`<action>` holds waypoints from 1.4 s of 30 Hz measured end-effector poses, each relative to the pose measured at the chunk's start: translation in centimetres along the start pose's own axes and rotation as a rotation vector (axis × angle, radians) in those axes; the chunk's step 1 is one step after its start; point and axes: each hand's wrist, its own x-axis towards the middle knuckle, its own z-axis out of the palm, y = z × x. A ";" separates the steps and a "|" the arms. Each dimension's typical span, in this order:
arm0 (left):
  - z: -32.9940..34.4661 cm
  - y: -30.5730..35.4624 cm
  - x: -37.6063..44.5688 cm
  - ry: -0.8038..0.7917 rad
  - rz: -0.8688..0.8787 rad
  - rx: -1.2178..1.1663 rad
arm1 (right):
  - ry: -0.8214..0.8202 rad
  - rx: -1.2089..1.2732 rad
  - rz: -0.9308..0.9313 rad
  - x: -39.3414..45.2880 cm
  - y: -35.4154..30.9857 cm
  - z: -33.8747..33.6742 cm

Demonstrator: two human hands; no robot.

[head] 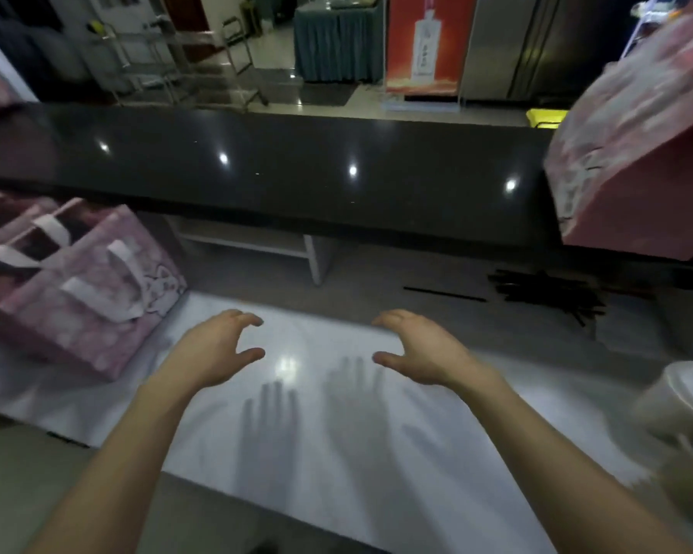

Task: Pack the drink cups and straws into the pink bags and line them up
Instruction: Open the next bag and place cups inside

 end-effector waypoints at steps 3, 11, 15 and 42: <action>-1.2 -7.6 -1.6 0.025 -0.008 -0.029 | 0.004 -0.012 -0.022 4.2 -7.5 1.7; -6.8 -23.5 -5.4 0.141 0.099 -0.277 | 0.021 0.029 -0.032 13.4 -26.3 4.7; -9.0 -28.7 -7.0 0.194 0.143 -0.434 | 0.131 0.081 -0.084 18.7 -33.6 3.3; -7.1 -27.9 1.3 0.497 0.205 -0.595 | 0.313 0.249 0.170 11.2 -29.0 -1.6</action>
